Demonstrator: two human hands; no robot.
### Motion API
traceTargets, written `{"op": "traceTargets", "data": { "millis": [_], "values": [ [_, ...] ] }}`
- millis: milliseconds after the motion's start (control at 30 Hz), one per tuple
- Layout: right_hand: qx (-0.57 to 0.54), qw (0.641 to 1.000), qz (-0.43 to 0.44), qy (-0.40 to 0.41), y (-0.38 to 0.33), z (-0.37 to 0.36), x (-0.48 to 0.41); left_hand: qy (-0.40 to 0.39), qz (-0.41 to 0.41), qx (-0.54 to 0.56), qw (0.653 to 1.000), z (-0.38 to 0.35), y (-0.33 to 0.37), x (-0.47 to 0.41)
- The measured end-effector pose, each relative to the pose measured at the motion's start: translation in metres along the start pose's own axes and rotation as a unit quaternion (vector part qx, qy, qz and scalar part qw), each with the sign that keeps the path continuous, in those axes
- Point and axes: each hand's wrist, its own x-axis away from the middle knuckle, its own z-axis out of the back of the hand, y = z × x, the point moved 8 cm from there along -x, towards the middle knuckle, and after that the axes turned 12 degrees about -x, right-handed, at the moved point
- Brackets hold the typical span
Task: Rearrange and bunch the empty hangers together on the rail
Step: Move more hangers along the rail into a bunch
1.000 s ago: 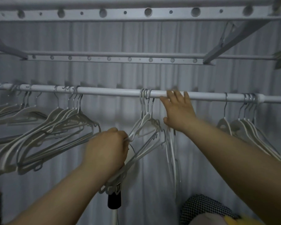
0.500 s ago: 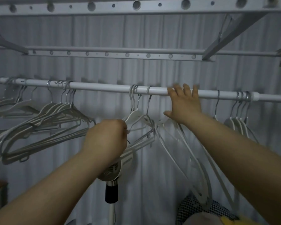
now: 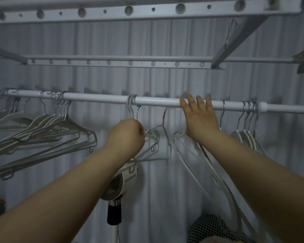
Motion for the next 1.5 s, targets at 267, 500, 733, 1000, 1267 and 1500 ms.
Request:
{"op": "traceTargets", "data": {
  "millis": [267,500,733,1000,1267,1500],
  "values": [
    [-0.005,1.0,0.0,-0.012,0.021,0.005,0.009,-0.093,0.013,-0.007,0.996,-0.046,0.002,0.008],
    [-0.026,0.998,0.048,-0.023,0.02,0.008,0.017,-0.113,0.005,-0.023,0.993,-0.038,-0.01,0.038],
    [-0.039,0.967,0.24,-0.073,-0.028,0.006,0.041,-0.077,0.017,0.078,0.994,-0.011,-0.034,0.088],
    [-0.273,0.899,0.189,-0.285,-0.058,0.004,0.074,-0.066,0.024,0.144,0.987,0.033,-0.071,0.151],
    [-0.482,0.771,0.108,-0.403,-0.095,0.016,0.115,-0.061,0.073,0.161,0.982,0.068,-0.125,0.195],
    [-0.641,0.677,0.007,-0.361,-0.096,0.052,0.149,-0.035,0.136,0.006,0.99,0.064,-0.152,0.212]
  ]
}}
